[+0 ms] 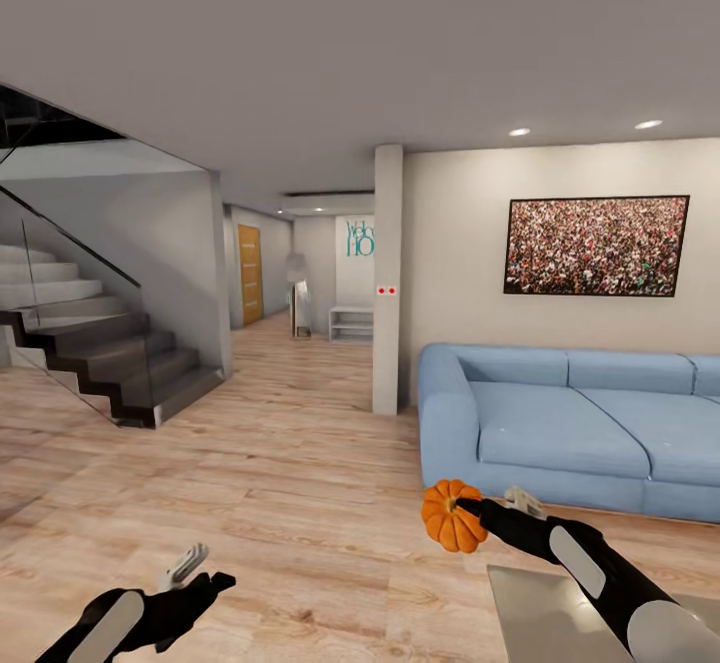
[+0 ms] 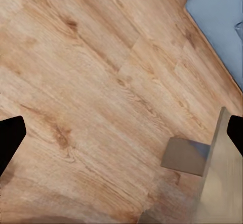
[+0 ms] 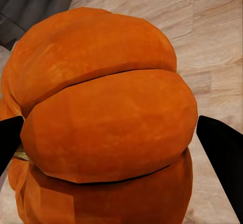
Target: Place each of the two pumpkins and all three candles from the living room inside a cabinet in the living room (use any cabinet), then make sure every cabinet is closed, and position the cauldron so it is next to a table in the living room.
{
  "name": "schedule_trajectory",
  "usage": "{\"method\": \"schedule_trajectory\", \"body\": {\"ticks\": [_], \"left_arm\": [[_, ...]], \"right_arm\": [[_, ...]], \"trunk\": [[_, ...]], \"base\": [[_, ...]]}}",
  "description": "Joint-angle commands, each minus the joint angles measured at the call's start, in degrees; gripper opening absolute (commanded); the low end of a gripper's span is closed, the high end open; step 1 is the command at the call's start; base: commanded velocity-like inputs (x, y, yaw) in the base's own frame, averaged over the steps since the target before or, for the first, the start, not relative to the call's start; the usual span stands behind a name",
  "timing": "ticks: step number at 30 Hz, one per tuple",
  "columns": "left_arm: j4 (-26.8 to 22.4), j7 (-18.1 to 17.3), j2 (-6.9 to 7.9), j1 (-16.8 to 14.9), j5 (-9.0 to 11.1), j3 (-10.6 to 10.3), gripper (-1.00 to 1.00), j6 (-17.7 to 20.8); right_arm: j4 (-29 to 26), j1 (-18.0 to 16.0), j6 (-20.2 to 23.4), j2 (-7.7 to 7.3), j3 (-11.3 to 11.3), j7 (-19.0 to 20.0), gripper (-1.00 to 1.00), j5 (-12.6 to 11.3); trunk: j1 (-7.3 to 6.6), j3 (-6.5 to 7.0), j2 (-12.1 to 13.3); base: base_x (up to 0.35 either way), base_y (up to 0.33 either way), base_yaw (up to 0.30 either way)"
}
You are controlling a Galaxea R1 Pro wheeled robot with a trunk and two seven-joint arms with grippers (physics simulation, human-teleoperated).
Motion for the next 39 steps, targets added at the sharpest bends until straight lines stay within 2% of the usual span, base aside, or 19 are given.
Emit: {"method": "schedule_trajectory", "body": {"ticks": [1,4,6,9,15,17,20,21,23,27,30,34,37,39], "left_arm": [[0.0,0.2,-0.03,0.0,0.5,-0.6,1.00,-0.4],[0.0,-0.8,-0.03,0.0,0.5,-0.8,1.00,-0.8],[0.1,-3.4,0.00,0.0,0.4,-1.3,1.00,-1.0],[2.1,-7.0,0.01,0.0,0.3,-3.1,1.00,-2.0],[4.2,-8.3,0.02,0.0,0.4,-3.9,1.00,-5.3],[4.3,-8.3,0.03,0.0,0.4,-3.9,1.00,-5.5],[4.4,-8.4,0.09,0.0,0.4,-4.0,1.00,-5.5],[4.4,-8.4,0.10,0.0,0.4,-4.0,1.00,-5.5],[4.4,-8.4,0.10,0.0,0.4,-4.0,1.00,-5.6],[4.4,-8.5,0.03,0.0,0.4,-4.0,1.00,-5.7],[4.5,-8.4,0.02,0.0,0.4,-4.0,1.00,-5.7],[4.8,-8.4,0.01,0.0,0.4,-3.9,1.00,-5.8],[4.4,-8.4,0.14,-0.2,0.4,-3.8,1.00,-5.7],[4.1,-8.4,0.53,-1.6,0.4,-3.6,1.00,-5.7]], "right_arm": [[-0.1,-0.1,0.3,-0.12,0.3,0.5,-1.00,-0.3],[-0.4,-0.1,0.4,-0.14,0.2,2.0,-1.00,-0.4],[-0.6,-0.1,0.4,-0.14,0.2,3.4,-1.00,-0.4],[-0.7,-0.1,0.4,-0.17,0.3,5.0,-1.00,-0.4],[-1.7,-0.1,1.3,-0.16,0.3,5.6,-1.00,-0.4],[-4.8,-0.1,3.4,-0.30,0.4,5.6,-1.00,-0.4],[-10.9,-0.1,8.9,-0.32,0.4,5.2,-1.00,-0.4],[-13.0,-0.1,11.0,-0.28,0.3,4.8,-1.00,-0.4],[-14.3,-0.1,12.5,-0.17,0.3,3.2,-1.00,-0.6],[-15.1,-0.1,13.7,0.62,0.3,-3.1,-1.00,-1.0],[-15.2,-0.1,16.2,1.51,0.3,-6.9,-1.00,-0.9],[-15.7,-0.1,17.3,2.83,0.3,-7.9,-1.00,-0.5],[-15.9,-0.1,17.6,3.23,0.4,-8.0,-1.00,-0.5],[-15.9,-0.1,17.6,3.31,0.4,-8.1,-1.00,-0.5]], "trunk": [[0.23,-0.27,-0.5],[0.89,-0.81,-1.7],[1.33,-1.16,-2.5],[1.99,-1.70,-3.7],[3.31,-2.78,-6.1],[3.75,-3.14,-6.9],[4.41,-3.68,-8.1],[4.63,-3.86,-8.5],[5.06,-4.22,-9.3],[5.94,-4.93,-10.9],[6.60,-5.47,-12.1],[7.48,-6.19,-13.7],[8.14,-6.73,-14.9],[8.58,-7.09,-15.7]], "base": [[0.000,0.000,0.000],[0.000,0.000,0.000],[0.000,0.000,0.000],[0.000,0.000,0.000],[0.000,0.000,0.000],[0.000,0.000,0.000],[0.000,0.000,0.000],[0.000,0.000,0.000],[0.000,0.000,0.000],[0.000,0.000,0.000],[0.000,0.000,0.000],[0.000,0.000,0.000],[0.000,0.000,0.000],[0.000,0.000,0.000]]}}
